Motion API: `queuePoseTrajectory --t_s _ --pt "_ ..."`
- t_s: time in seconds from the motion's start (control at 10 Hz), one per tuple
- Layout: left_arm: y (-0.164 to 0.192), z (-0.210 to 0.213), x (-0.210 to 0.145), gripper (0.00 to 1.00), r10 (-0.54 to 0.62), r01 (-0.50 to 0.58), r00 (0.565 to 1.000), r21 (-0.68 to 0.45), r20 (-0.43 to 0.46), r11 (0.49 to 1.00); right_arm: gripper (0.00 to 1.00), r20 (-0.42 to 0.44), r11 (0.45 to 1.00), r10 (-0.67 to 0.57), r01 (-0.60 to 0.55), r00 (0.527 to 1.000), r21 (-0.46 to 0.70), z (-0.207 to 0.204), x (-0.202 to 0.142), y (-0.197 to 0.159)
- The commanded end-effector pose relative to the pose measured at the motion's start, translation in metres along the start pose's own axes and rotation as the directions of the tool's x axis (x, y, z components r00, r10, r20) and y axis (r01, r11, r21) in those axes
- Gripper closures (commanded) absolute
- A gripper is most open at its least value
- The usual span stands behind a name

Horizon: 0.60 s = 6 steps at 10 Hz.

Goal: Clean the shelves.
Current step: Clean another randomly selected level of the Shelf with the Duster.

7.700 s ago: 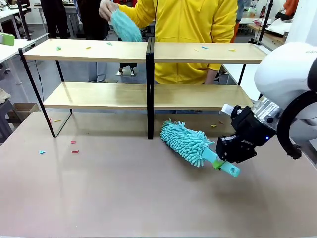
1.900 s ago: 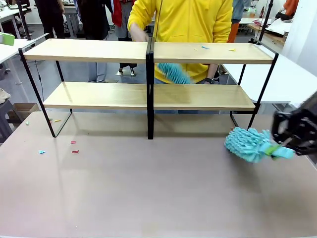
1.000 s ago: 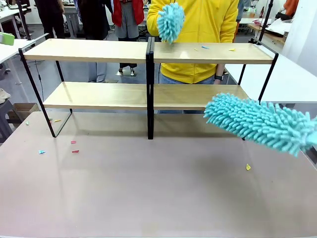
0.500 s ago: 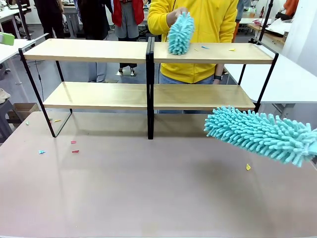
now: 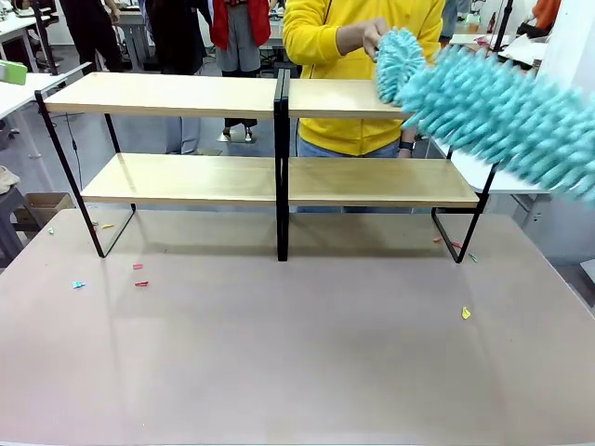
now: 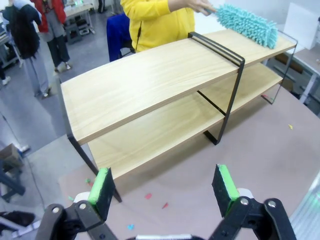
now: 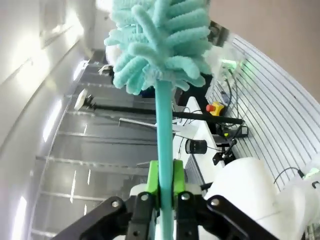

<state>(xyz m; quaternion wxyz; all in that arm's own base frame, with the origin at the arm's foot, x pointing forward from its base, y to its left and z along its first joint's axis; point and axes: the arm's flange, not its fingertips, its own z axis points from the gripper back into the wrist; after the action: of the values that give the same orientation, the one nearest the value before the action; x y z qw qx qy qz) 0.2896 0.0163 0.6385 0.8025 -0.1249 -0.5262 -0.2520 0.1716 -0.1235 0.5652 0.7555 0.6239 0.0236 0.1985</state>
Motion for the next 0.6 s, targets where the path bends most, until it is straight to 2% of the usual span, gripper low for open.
queuePoseTrajectory --t_s 0.0,0.1,0.3,0.5 --pt "-0.001 0.000 0.000 0.00 0.002 -0.002 1.000 0.004 -0.002 1.000 0.87 -0.045 0.999 0.032 -0.030 0.998 0.030 0.012 -0.010 0.015" --pt "-0.001 0.000 0.000 0.00 0.002 -0.002 1.000 0.004 -0.002 1.000 0.87 -0.047 0.999 0.007 -0.005 0.999 0.040 0.008 -0.005 0.010" --pt "-0.001 0.000 0.000 0.00 0.002 -0.002 1.000 0.004 -0.002 1.000 0.87 -0.012 0.999 0.040 -0.040 0.999 0.028 0.007 -0.002 0.003" --pt "-0.001 0.000 0.000 0.00 0.002 -0.002 1.000 0.004 -0.002 1.000 0.87 -0.068 0.999 0.023 -0.021 0.997 0.032 0.003 0.004 -0.001"
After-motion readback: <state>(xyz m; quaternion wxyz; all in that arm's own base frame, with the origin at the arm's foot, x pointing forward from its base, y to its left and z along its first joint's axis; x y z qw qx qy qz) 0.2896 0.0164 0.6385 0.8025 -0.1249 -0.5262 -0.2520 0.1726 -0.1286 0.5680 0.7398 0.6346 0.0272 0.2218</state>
